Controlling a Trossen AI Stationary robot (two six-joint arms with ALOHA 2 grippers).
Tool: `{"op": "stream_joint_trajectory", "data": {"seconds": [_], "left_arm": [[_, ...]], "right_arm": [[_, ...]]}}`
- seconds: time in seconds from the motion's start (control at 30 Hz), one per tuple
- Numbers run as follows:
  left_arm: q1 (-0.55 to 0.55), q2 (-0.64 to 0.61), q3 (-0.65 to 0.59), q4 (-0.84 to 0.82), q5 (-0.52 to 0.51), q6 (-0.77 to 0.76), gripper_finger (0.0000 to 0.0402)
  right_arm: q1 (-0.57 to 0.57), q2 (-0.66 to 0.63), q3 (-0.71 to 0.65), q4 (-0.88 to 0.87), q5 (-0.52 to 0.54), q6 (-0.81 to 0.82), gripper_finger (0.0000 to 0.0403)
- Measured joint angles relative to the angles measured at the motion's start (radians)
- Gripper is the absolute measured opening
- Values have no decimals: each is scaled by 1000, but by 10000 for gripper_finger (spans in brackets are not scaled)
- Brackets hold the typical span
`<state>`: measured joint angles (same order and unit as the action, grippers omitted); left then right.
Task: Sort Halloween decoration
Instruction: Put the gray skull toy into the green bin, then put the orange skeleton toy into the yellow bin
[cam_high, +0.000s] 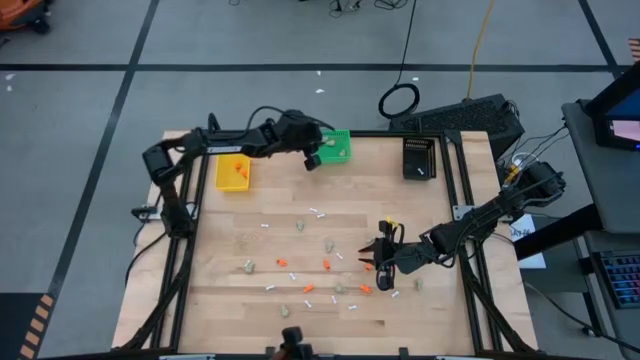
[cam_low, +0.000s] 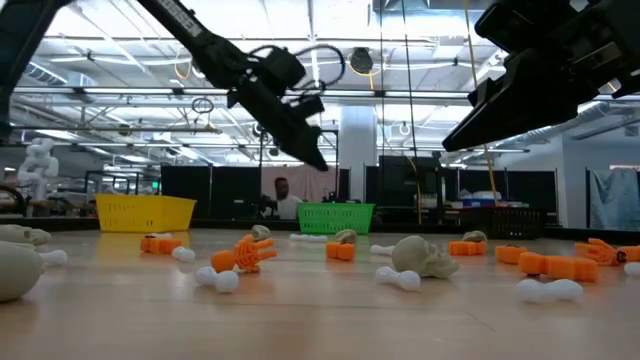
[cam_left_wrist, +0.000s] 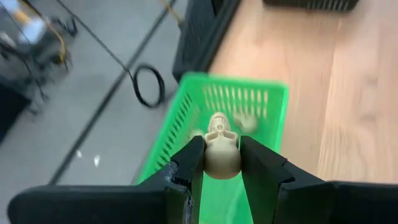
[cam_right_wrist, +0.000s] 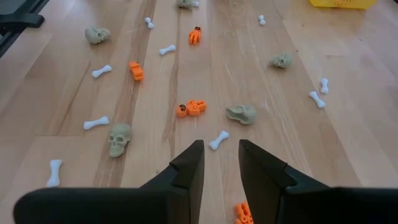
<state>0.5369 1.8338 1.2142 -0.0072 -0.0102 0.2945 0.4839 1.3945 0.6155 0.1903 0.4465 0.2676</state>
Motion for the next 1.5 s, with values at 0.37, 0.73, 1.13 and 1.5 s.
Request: {"op": "stream_joint_trajectory", "data": {"seconds": [0.37, 0.73, 1.13, 1.5], "left_arm": [[4, 136, 151, -174, 25, -54, 91], [20, 178, 216, -284, 6, -80, 91], [42, 178, 215, -332, -33, -72, 165], [9, 13, 214, -580, -27, -151, 271]], "right_arm": [[0, 0, 0, 0, 1, 0, 89], [0, 0, 0, 1, 2, 0, 89], [0, 0, 0, 1, 2, 1, 89], [0, 0, 0, 0, 2, 2, 89]]}}
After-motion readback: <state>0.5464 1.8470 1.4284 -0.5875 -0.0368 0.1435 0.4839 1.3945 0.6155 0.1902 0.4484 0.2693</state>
